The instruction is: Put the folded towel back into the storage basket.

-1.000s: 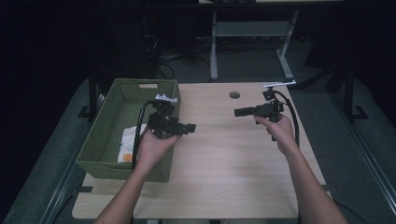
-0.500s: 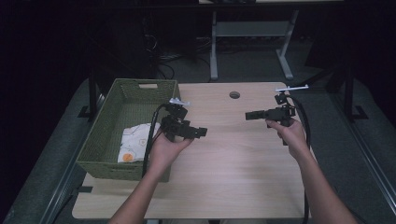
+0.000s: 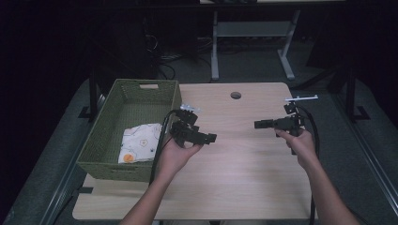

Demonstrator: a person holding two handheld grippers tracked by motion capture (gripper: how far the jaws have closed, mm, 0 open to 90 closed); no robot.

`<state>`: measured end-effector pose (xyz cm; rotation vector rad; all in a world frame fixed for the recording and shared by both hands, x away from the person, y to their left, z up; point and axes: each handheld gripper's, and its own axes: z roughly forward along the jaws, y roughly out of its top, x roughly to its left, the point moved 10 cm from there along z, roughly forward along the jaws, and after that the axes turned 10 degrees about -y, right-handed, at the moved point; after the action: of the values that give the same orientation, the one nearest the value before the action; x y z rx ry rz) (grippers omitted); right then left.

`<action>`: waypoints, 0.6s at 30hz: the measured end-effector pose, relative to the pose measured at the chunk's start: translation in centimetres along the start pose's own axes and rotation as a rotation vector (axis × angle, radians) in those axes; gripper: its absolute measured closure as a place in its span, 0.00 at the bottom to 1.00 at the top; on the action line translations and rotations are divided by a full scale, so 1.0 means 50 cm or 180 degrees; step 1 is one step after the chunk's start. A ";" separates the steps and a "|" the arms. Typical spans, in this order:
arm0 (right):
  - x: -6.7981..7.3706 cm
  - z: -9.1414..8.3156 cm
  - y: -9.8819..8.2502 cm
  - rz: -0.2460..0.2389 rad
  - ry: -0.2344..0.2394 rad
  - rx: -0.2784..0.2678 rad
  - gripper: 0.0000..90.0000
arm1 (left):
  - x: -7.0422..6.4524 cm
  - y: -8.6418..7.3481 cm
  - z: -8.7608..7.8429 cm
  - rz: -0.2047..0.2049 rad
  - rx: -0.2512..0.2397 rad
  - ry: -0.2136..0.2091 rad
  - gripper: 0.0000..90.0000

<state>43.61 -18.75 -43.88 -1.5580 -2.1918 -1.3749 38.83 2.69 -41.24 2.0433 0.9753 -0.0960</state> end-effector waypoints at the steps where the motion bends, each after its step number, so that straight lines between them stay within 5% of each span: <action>1: 0.000 0.000 0.000 0.0000 0.0000 0.0000 0.28 | 0.000 0.000 0.000 0.0000 0.0000 0.0000 0.25; 18: -0.042 -0.026 -0.063 0.0099 -0.0078 0.0045 0.28 | -0.025 -0.032 0.057 0.0045 0.0062 -0.0085 0.25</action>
<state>41.54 -21.31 -46.16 -1.6056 -2.1767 -1.3354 37.64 0.40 -43.64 2.0612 0.9469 -0.1252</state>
